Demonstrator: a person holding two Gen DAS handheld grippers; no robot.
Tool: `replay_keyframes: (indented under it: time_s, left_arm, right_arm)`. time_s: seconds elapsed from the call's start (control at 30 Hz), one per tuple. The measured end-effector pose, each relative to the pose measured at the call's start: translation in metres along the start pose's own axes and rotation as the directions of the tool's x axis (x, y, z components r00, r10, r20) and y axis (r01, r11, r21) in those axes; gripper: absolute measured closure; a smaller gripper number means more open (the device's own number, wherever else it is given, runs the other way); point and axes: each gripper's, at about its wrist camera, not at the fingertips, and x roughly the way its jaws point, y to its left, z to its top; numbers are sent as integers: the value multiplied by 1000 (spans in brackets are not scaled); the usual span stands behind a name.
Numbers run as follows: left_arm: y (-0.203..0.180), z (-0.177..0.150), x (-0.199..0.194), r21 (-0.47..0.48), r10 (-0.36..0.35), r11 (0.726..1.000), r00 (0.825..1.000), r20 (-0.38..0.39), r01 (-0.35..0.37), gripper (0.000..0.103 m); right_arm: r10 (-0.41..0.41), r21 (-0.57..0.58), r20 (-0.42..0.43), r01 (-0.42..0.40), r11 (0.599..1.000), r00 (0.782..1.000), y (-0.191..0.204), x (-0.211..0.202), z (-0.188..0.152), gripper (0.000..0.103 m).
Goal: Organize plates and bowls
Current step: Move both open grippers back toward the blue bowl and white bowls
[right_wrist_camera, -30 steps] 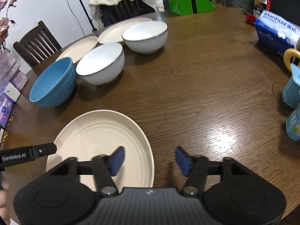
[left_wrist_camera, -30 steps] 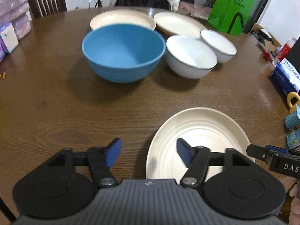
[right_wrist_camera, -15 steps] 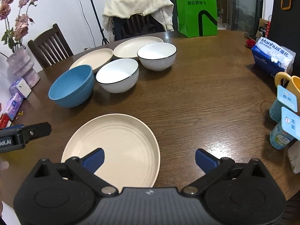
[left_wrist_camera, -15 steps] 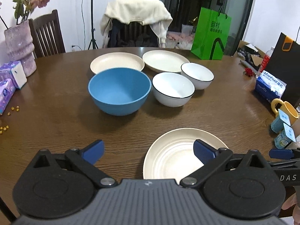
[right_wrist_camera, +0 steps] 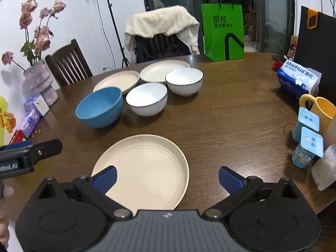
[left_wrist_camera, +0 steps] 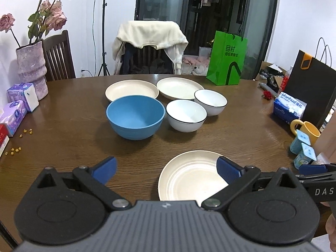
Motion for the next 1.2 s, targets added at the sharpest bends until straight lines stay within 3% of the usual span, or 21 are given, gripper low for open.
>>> replay_keyframes:
  time_s: [0.57, 0.83, 1.2]
  left_arm:
    - [-1, -4, -35, -7, -15, 1000, 998, 54, 15, 0]
    - [4, -6, -47, -14, 27, 1000, 999, 45, -27, 0]
    - [23, 15, -38, -19, 20, 1000, 998, 55, -19, 0]
  right_arm:
    - [-51, -8, 77, 51, 999, 996, 13, -39, -6, 0]
    - [-40, -24, 71, 41, 999, 997, 20, -45, -11, 0]
    - [-44, -9, 59, 45, 999, 997, 31, -34, -4, 0]
